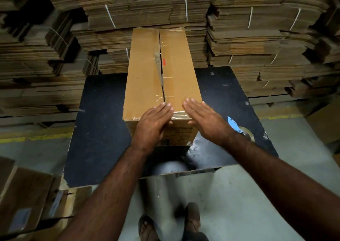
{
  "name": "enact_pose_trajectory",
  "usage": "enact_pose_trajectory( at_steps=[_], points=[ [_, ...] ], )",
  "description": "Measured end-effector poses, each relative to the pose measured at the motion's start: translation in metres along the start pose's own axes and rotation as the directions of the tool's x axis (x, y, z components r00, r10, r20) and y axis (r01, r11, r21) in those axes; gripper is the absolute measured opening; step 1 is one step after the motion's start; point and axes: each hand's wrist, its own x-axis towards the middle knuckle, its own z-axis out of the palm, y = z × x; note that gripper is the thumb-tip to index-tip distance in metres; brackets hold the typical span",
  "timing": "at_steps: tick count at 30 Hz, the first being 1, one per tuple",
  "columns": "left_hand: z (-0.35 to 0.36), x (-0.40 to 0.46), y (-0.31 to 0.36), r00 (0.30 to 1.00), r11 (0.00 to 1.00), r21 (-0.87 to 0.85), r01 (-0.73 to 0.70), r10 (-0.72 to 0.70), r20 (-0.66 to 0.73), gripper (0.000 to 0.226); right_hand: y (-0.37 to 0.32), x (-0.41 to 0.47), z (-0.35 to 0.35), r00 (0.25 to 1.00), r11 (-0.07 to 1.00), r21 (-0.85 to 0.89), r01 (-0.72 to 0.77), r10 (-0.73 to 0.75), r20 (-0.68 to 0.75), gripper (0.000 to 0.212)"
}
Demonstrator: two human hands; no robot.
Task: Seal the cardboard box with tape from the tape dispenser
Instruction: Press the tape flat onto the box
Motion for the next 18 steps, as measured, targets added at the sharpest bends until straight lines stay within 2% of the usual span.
enact_pose_trajectory(
  at_steps=[4, 6, 9, 12, 15, 18],
  points=[
    [0.000, 0.011, 0.018, 0.991, 0.991, 0.006, 0.135, -0.135, 0.022, 0.052, 0.019, 0.005, -0.017, 0.987, 0.997, 0.058, 0.054, -0.062, 0.148, 0.069],
    [0.011, 0.017, 0.033, 0.982, 0.981, 0.029, 0.189, -0.190, 0.012, 0.052, 0.021, 0.002, -0.013, 0.997, 0.995, 0.103, 0.016, -0.024, 0.080, 0.066],
    [0.020, 0.020, 0.041, 0.984, 0.981, 0.081, 0.177, -0.176, -0.017, 0.046, 0.022, -0.004, 0.000, 0.999, 0.994, 0.108, 0.032, -0.031, -0.013, 0.065],
    [0.015, 0.016, 0.037, 0.994, 0.990, 0.096, 0.106, -0.108, 0.013, 0.048, 0.033, -0.005, -0.001, 0.995, 0.993, 0.078, 0.090, -0.093, 0.030, 0.067],
    [0.011, 0.018, 0.042, 0.991, 0.987, 0.097, 0.125, -0.129, 0.037, 0.049, 0.038, -0.005, -0.008, 0.990, 0.990, 0.070, 0.124, -0.128, 0.060, 0.069],
    [0.019, 0.023, 0.062, 0.992, 0.993, 0.028, 0.118, -0.119, 0.036, 0.048, 0.034, -0.015, -0.003, 0.999, 0.995, 0.087, 0.039, -0.037, -0.026, 0.067]
  ],
)
